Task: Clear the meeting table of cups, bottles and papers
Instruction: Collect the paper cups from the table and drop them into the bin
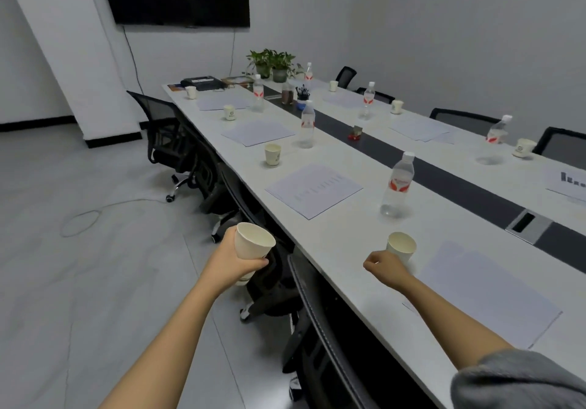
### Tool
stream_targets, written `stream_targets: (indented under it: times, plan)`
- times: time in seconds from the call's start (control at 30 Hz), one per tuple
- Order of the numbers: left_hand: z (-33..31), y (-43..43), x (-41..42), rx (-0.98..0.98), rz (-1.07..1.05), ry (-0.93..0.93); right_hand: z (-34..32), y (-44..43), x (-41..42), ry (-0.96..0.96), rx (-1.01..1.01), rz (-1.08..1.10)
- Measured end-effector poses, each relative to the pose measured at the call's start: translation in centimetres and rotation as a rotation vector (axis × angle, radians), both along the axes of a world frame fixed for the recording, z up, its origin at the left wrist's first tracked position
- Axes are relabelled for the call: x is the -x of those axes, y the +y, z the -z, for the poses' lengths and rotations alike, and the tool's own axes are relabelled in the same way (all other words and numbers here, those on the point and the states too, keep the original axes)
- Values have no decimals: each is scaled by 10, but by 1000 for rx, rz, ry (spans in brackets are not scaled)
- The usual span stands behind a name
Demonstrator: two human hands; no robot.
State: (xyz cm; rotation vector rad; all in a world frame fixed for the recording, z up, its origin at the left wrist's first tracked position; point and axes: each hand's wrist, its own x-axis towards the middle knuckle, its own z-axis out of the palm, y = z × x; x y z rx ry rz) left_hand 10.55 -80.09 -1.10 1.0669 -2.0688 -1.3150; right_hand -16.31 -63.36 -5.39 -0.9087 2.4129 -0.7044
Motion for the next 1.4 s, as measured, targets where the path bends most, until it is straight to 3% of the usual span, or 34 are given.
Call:
stream_targets:
  times: [0.33,0.57,1.23,1.4]
  plan:
    - [7,-48,41,-5,172,-70,17,5,-6,6,-71,215]
    - [4,-55,90,143,332,-177,25,-2,38,63,-105,321]
    - [23,-88,172,147,340,-292,60,-26,96,61,-162,421]
    - [23,-102,175,168,370,-332,46,-43,92,104,-64,469]
